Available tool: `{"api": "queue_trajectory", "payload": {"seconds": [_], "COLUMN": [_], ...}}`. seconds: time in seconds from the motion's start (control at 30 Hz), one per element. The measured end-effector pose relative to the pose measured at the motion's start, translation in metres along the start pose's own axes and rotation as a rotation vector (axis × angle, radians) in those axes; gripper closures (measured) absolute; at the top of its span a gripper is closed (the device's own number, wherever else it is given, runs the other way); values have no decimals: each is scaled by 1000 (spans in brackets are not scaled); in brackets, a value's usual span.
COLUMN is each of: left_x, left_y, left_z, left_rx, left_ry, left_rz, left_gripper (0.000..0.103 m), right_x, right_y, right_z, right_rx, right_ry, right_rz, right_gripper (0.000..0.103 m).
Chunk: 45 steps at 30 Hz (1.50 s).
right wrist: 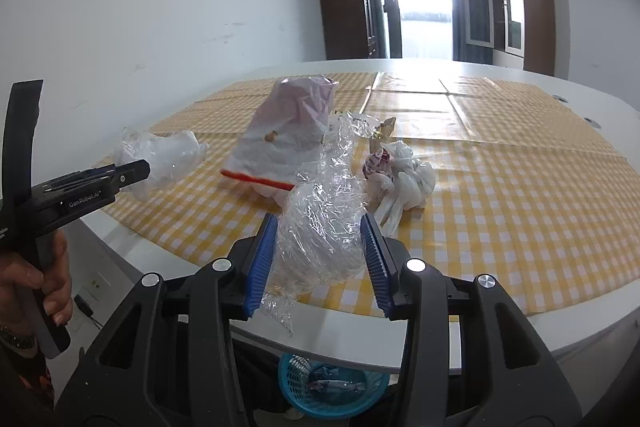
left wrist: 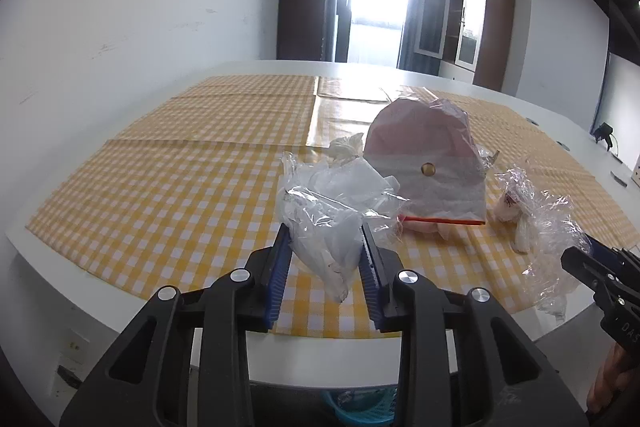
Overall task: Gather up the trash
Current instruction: 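Grasp the clear plastic bag with the left gripper while the right gripper grasps clear wrap, then carry the clear plastic bag and clear wrap down over the blue wastebasket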
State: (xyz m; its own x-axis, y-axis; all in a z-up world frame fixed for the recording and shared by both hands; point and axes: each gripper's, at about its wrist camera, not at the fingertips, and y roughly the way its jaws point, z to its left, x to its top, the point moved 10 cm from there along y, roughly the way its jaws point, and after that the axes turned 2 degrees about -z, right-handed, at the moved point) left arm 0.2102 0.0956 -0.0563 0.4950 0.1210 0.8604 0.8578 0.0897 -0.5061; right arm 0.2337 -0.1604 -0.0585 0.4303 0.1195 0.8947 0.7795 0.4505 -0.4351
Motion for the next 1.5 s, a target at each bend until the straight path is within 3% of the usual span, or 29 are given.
{"api": "queue_trajectory", "payload": {"seconds": [0.5, 0.7, 0.93, 1.17, 1.5], "left_x": [6, -12, -47, -87, -147], "left_y": [-72, -99, -130, -147, -138], "left_z": [-25, -44, -65, -76, -74], "left_rx": [-24, -76, -114, -124, -156], "left_ry": [21, 26, 45, 72, 94], "left_rz": [-81, -72, -51, 6, 124], "left_gripper": [72, 72, 71, 70, 71], "right_x": [11, -10, -33, -65, -135], "right_y": [-63, -89, -129, -157, -151], "right_z": [11, 17, 21, 36, 42], "right_rx": [39, 101, 85, 162, 204], "right_ry": [-58, -67, -129, -153, -132], "right_rz": [-120, -102, -127, -78, 113], "right_gripper": [63, 62, 62, 62, 62]}}
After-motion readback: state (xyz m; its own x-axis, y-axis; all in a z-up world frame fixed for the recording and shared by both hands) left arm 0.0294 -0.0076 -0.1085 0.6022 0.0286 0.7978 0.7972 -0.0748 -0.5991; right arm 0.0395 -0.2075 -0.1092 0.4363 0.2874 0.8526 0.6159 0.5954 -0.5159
